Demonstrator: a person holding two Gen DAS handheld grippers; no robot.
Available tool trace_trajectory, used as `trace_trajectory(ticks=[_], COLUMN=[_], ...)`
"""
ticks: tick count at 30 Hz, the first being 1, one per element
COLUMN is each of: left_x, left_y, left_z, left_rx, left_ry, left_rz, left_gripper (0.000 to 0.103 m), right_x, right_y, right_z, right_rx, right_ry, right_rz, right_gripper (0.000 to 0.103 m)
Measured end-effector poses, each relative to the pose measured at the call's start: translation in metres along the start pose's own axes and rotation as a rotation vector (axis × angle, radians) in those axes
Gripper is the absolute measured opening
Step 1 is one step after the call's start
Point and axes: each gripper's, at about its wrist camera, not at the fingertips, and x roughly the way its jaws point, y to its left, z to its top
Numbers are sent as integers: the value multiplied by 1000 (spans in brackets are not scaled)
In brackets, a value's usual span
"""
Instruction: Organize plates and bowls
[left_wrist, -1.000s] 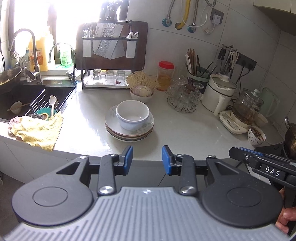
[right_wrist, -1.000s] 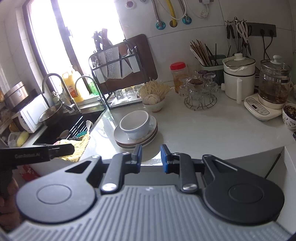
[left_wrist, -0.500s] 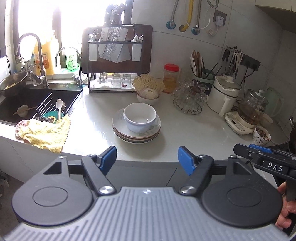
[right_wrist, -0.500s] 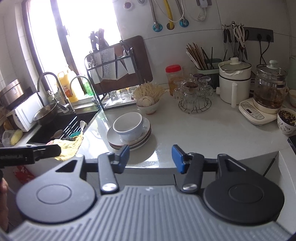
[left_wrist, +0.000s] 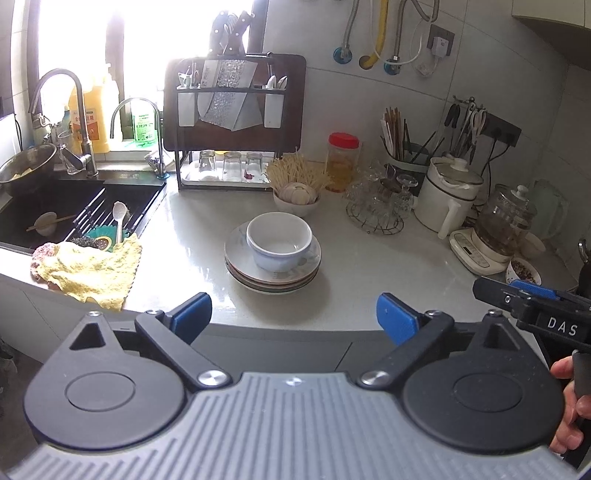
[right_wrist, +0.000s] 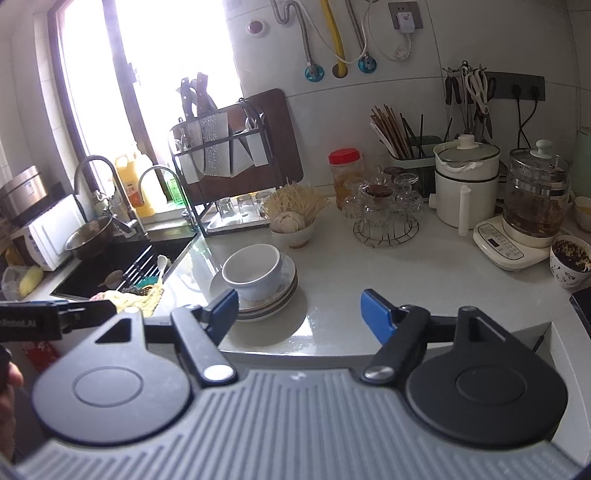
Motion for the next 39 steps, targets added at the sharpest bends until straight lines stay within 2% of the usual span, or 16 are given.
trace_trajectory(ticks=[5,23,24,26,27,39], left_x=[-4,-8,-8,-8,-7,-4], left_y=[1,-1,-2,-1,-1,-4], left_z=[3,4,4,3,3,1], left_rx=[-22,3,-1,-4,-2,16], left_ry=[-16,-16,-18,-15,-12,11], left_rz=[-14,22,25,26,29,51], left_gripper=[98,99,99,99,99,100], right_x=[-2,-3,-2,-1,0,-2], right_y=[1,8,8,8,7,6], right_z=[-2,-4,-4,-4,-4,-4], right_rx=[-4,-10,-10,-13,-11,-4], right_ry=[-7,-15,-13,-16,-19,-20], right_rz=[1,-8,-11,-21,-28,-17], right_gripper=[75,75,77,99,103,103])
